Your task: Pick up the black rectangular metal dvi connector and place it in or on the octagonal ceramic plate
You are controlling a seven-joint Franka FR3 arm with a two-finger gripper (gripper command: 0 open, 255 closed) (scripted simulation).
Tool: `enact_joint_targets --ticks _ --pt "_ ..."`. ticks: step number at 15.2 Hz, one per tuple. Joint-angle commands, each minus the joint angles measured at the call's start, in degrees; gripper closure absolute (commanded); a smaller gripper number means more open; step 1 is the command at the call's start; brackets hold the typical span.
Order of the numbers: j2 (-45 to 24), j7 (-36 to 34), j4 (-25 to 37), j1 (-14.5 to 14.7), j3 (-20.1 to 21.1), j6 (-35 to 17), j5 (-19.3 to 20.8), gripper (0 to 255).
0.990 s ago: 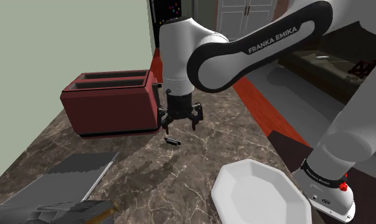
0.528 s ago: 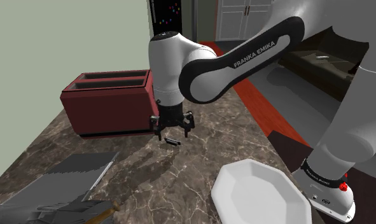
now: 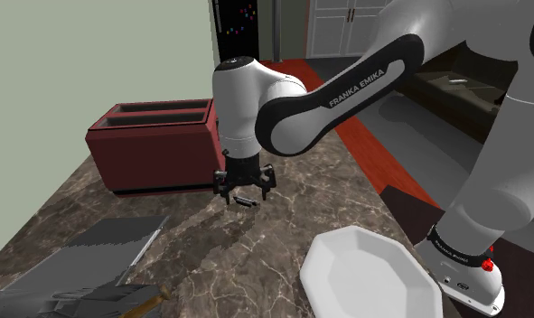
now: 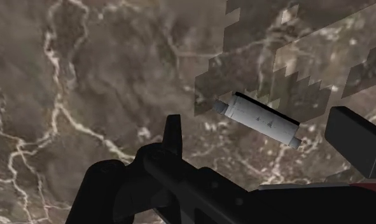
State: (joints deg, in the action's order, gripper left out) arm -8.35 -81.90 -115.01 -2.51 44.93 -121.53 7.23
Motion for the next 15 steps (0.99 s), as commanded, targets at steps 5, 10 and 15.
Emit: enact_joint_targets --ticks 5,10,15 --pt "0.0 0.0 0.0 0.0 0.0 -0.01 0.0 255" --pt "0.01 -0.02 -0.02 0.01 0.01 -0.02 -0.01 255" --pt "1.16 0.74 1.28 -0.27 0.2 2.06 -1.07 255"
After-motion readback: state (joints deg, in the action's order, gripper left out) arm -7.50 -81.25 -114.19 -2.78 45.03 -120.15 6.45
